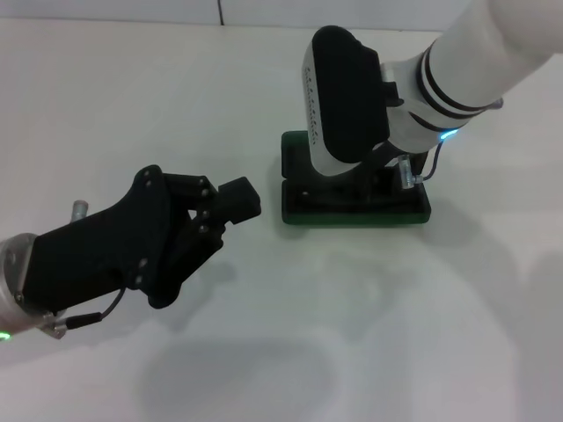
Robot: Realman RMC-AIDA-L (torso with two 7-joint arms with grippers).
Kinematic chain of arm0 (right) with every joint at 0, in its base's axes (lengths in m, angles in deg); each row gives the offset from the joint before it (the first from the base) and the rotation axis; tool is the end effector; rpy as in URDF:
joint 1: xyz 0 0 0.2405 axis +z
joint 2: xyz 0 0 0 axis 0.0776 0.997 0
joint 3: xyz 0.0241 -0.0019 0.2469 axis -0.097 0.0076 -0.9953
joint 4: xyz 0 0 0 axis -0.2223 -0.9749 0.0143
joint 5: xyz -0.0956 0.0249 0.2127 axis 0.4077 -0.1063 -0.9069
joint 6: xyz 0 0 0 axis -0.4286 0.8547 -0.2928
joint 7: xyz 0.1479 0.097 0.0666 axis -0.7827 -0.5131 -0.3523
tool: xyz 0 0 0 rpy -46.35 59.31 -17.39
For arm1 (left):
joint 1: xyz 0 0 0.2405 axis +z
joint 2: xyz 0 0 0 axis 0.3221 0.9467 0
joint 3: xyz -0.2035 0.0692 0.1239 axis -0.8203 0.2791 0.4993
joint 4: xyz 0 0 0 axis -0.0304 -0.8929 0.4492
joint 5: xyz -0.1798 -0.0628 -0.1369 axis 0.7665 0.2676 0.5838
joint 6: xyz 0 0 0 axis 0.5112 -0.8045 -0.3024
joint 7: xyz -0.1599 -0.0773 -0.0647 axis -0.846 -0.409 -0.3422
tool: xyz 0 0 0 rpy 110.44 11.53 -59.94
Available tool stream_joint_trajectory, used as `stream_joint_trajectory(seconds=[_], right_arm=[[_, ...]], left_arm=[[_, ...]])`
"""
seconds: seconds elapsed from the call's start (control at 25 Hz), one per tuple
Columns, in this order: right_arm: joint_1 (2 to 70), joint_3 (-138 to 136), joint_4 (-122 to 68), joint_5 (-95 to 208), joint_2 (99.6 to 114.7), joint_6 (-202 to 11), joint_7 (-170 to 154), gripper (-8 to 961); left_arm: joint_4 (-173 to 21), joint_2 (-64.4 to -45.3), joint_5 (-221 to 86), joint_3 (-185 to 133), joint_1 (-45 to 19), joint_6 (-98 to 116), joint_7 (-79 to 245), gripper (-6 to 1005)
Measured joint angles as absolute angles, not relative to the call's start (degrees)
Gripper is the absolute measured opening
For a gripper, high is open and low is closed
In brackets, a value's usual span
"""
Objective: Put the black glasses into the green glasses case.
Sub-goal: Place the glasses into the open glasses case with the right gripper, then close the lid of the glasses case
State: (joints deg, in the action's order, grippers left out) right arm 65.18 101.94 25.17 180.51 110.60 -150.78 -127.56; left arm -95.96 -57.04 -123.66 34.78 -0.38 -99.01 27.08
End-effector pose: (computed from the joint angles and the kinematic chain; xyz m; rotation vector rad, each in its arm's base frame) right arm 0.0752 0.4185 -0.1486 -2.7715 -0.4747 -0.7194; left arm -0.2115 0.2519 -0.0140 -2.5056 -0.2716 -1.6706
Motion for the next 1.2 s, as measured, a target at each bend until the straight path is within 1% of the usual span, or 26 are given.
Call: stream_joint_trajectory(seconds=[0.04,0.24,0.48,0.68,0.8,1.0,1.2], right_arm=[[65.16,102.0,25.21,180.51,110.6,-150.79,-127.62,161],[63.08,102.16,28.27,180.5,110.6,-151.69,-128.54,315],[57.46,101.64,36.08,180.51,110.6,-153.7,-129.64,310],[53.34,97.79,38.9,179.41,110.59,-156.06,-130.9,310],[48.4,92.47,42.6,174.73,110.57,-157.5,-130.66,310],[37.45,81.35,48.43,161.52,110.4,-163.61,-125.49,311],[26.77,67.34,43.08,140.73,110.52,-175.18,-110.63,311]], left_arm=[[-95.96,-57.05,-123.65,34.78,-0.34,-99.01,27.05,43],[-95.95,-57.05,-123.57,34.76,-0.21,-99.01,27.02,44],[-95.96,-56.86,-123.58,32.96,-0.38,-99.02,26.6,44],[-96.14,-56.12,-123.6,29.29,-0.87,-98.97,23.6,44],[-96.82,-55.54,-123.92,24.98,-1.41,-98.56,20.44,45],[-99.16,-53.88,-124.18,20.45,-3.89,-94.03,14.1,45],[-103.8,-52.36,-128.85,20.5,-8.17,-86.25,9.01,58]])
